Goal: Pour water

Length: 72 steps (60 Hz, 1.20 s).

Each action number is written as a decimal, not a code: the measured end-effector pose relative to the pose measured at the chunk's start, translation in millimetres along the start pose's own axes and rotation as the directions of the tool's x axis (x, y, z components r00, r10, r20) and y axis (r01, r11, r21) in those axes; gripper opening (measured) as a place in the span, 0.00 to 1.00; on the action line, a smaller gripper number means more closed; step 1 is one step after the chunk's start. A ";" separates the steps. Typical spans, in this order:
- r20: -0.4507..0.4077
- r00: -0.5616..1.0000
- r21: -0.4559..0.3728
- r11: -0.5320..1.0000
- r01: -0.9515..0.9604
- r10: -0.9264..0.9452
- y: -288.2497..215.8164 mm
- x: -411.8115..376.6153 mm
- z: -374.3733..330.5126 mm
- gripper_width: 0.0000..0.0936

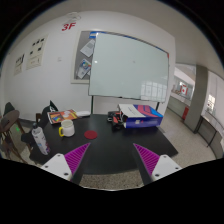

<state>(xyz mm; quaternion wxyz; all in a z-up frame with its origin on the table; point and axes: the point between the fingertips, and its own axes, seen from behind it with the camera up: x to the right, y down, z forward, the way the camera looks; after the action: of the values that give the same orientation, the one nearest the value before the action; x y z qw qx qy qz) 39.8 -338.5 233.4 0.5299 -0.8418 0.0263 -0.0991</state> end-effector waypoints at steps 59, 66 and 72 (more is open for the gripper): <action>0.207 0.978 0.039 0.998 -0.043 0.034 76.3 -377.1 134.7 0.90; 0.199 0.979 0.074 0.996 -0.045 0.030 66.5 -387.3 163.0 0.80; 0.188 0.981 0.095 0.994 -0.058 0.039 64.2 -388.4 176.0 0.61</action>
<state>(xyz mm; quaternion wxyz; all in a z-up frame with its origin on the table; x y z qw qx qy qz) -302.3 -152.4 48.1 0.5740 -0.8188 -0.0075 -0.0085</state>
